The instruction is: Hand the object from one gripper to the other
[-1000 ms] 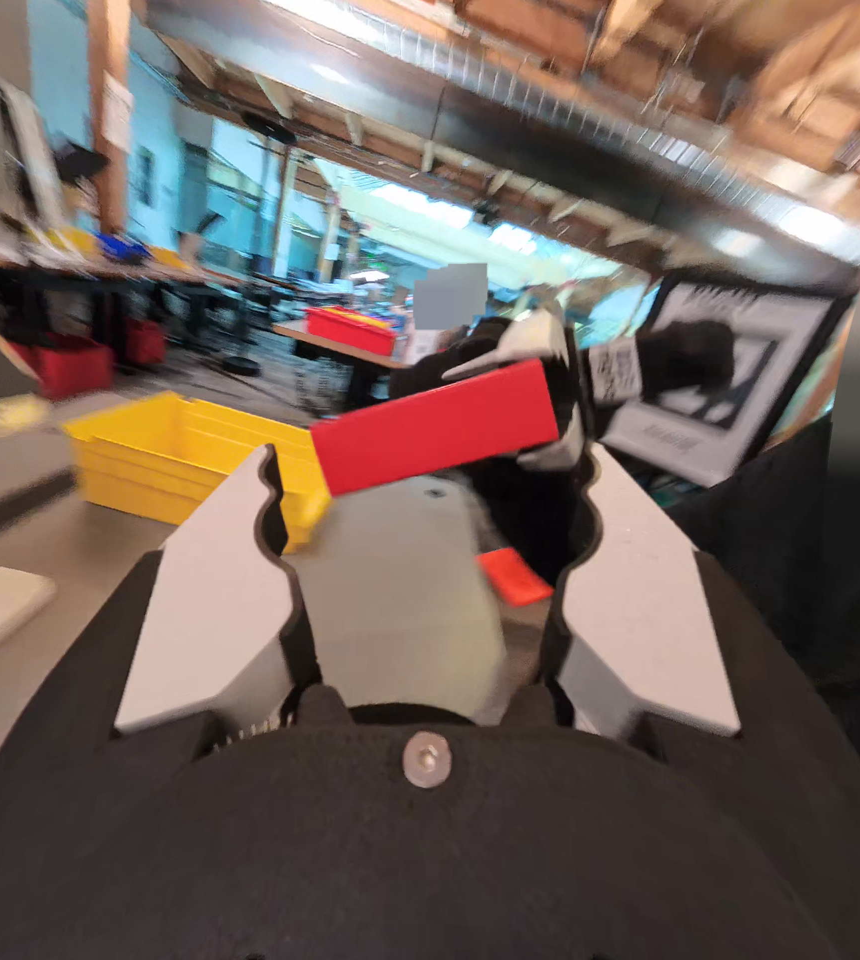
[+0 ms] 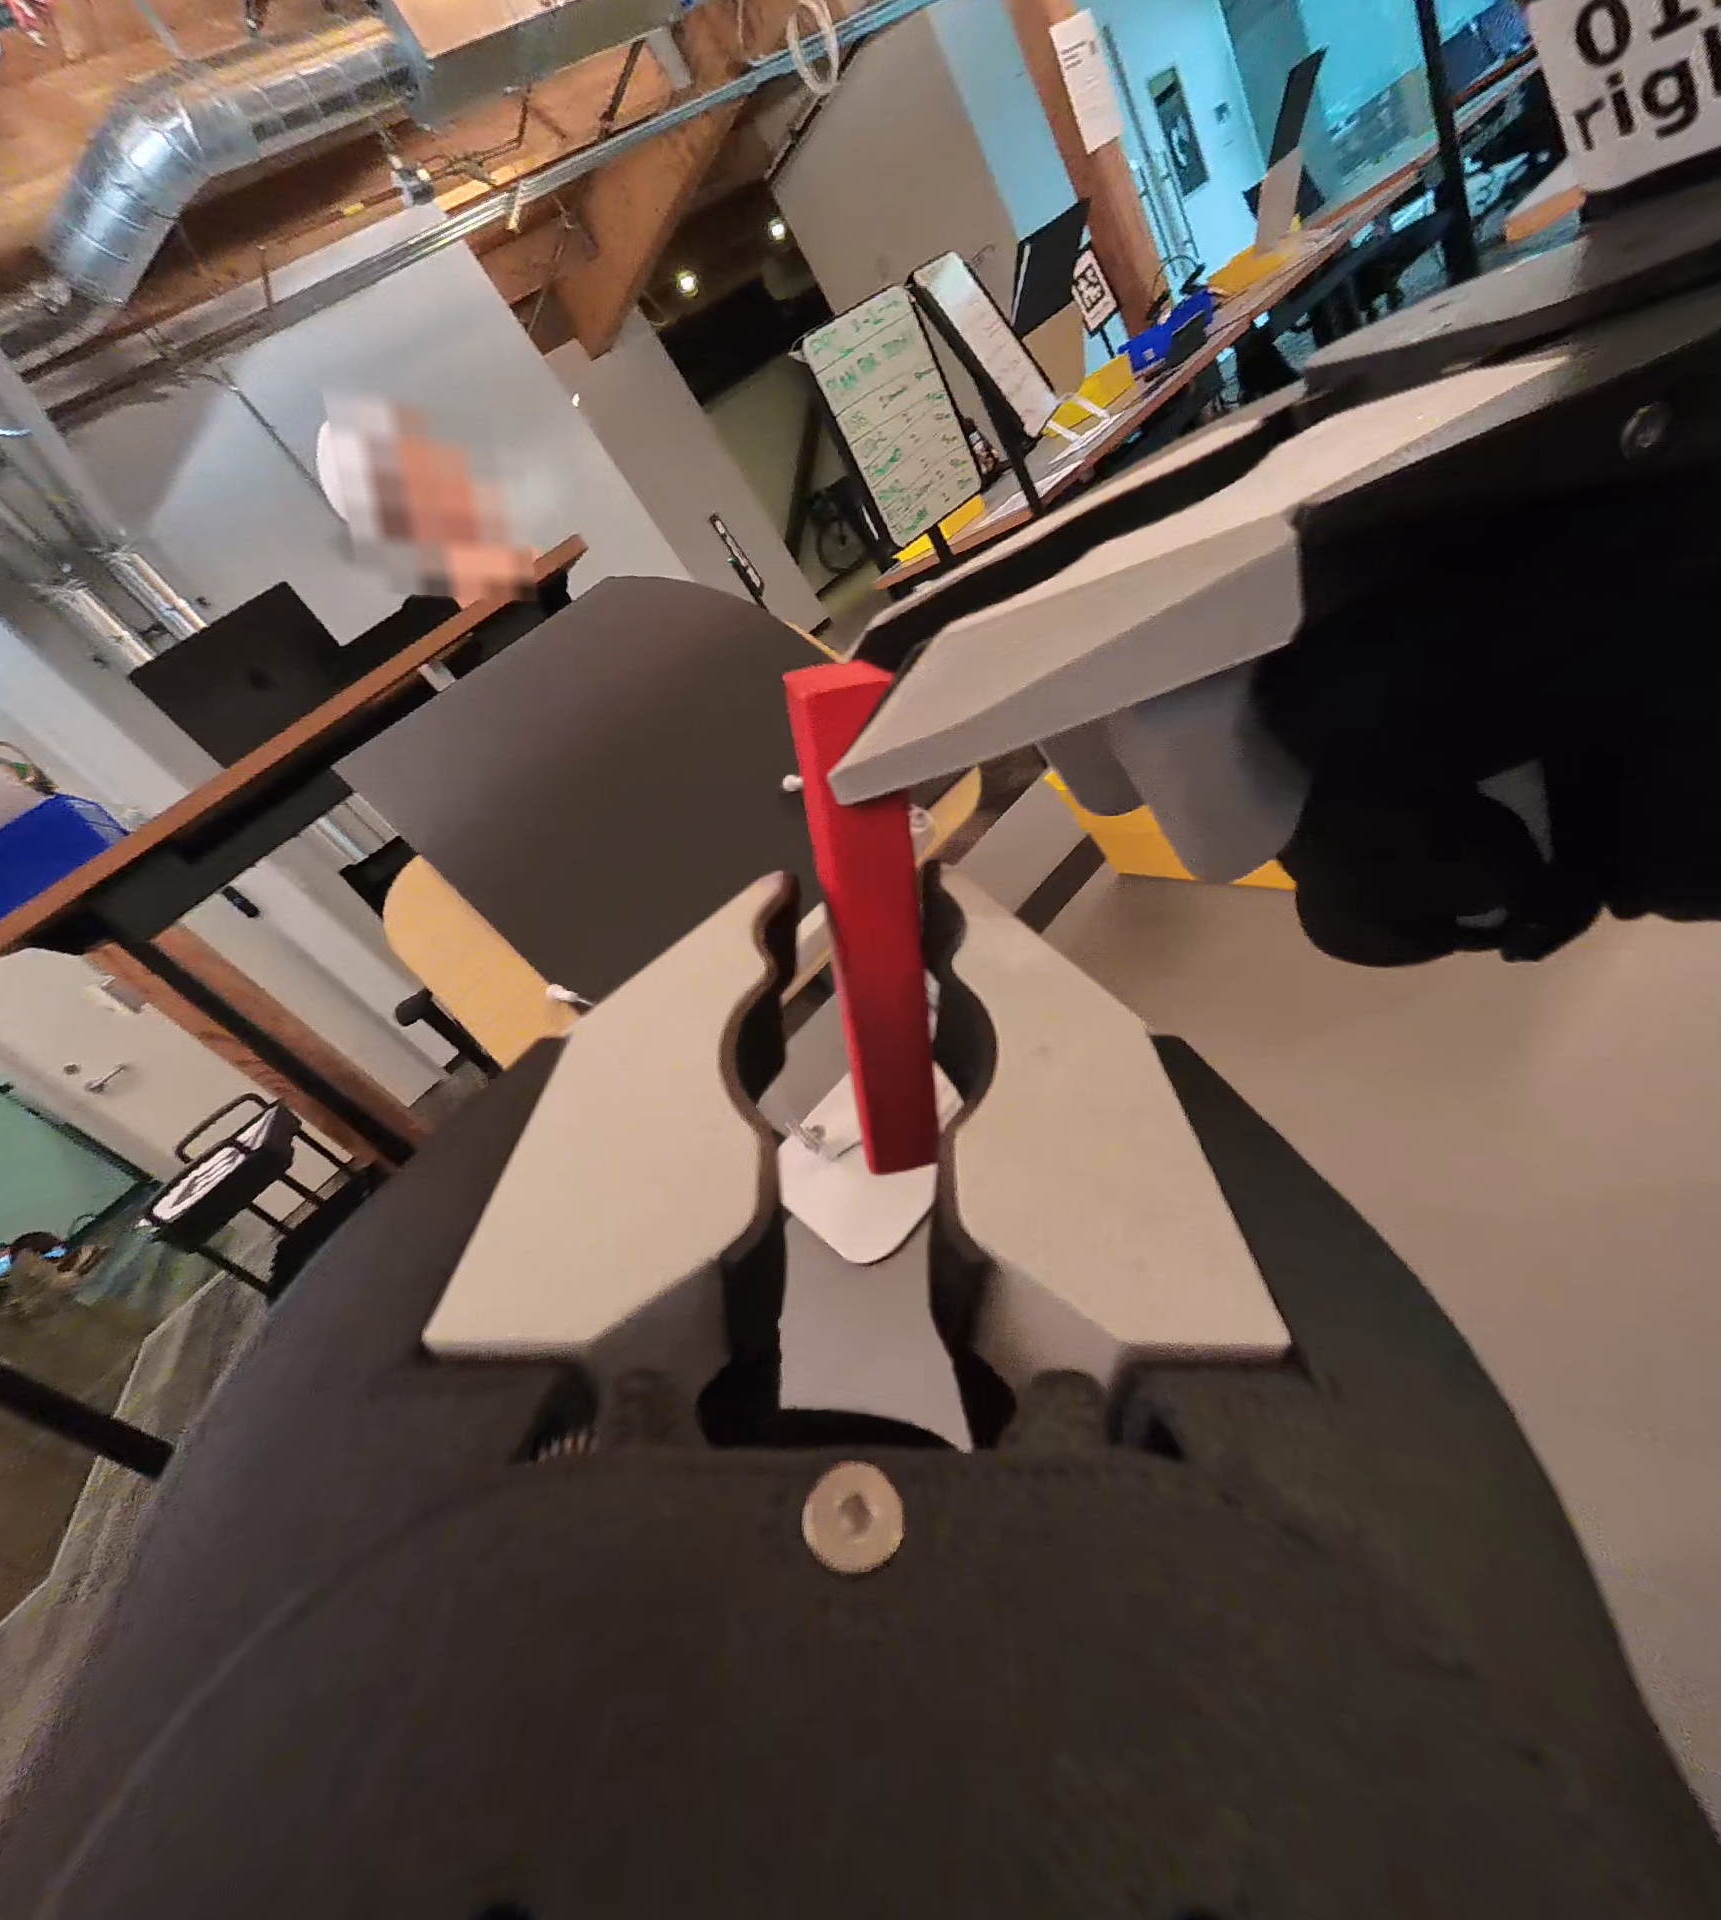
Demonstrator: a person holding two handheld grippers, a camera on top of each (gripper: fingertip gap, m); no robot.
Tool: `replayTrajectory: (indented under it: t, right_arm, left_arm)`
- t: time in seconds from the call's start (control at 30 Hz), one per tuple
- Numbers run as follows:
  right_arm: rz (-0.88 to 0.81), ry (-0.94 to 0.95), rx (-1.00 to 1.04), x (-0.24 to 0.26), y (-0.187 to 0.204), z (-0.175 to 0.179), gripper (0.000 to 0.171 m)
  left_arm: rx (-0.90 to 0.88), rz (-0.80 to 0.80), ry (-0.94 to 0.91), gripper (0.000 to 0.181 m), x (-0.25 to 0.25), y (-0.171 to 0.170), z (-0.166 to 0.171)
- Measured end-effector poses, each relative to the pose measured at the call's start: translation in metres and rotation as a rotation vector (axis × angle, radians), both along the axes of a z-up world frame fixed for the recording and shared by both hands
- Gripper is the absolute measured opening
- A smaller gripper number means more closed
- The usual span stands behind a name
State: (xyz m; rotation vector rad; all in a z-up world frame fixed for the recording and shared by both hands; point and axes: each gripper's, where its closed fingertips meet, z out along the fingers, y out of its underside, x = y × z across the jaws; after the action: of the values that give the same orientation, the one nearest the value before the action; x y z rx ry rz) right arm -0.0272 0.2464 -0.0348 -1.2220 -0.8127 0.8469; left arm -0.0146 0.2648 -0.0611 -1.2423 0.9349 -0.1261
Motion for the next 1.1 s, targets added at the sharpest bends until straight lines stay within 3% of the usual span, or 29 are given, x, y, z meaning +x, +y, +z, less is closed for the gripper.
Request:
replayTrajectory:
  t: [0.2, 0.27, 0.43, 0.5, 0.57, 0.7, 0.9, 1.1]
  right_arm:
    - [-0.032, 0.037, -0.016, -0.003, 0.004, 0.0, 0.03]
    - [-0.025, 0.019, 0.016, -0.004, 0.002, 0.0, 0.04]
    - [0.087, -0.007, 0.081, 0.001, -0.012, 0.004, 0.054]
    - [0.146, -0.016, 0.074, 0.007, -0.016, 0.002, 0.051]
    - [0.253, -0.017, 0.028, 0.011, -0.023, -0.004, 0.046]
    - [0.502, 0.002, -0.092, 0.011, -0.046, -0.02, 0.039]
    - [0.815, -0.039, -0.181, -0.009, -0.092, -0.044, 0.041]
    - [0.992, -0.012, -0.187, -0.018, -0.122, -0.049, 0.038]
  left_arm:
    - [-0.008, 0.007, -0.002, 0.016, -0.001, 0.002, -0.002]
    - [-0.025, -0.029, 0.0, 0.014, 0.001, -0.001, -0.002]
    - [-0.263, -0.368, -0.137, 0.014, 0.004, -0.024, 0.002]
    - [-0.362, -0.512, -0.259, 0.014, -0.003, -0.031, 0.011]
    - [-0.482, -0.796, -0.328, 0.014, -0.008, -0.058, 0.018]
    - [-0.545, -1.099, -0.381, 0.014, -0.022, -0.089, 0.023]
    - [-0.547, -1.268, -0.255, 0.014, -0.017, -0.126, 0.009]
    - [-0.562, -1.387, -0.187, 0.014, -0.014, -0.152, 0.002]
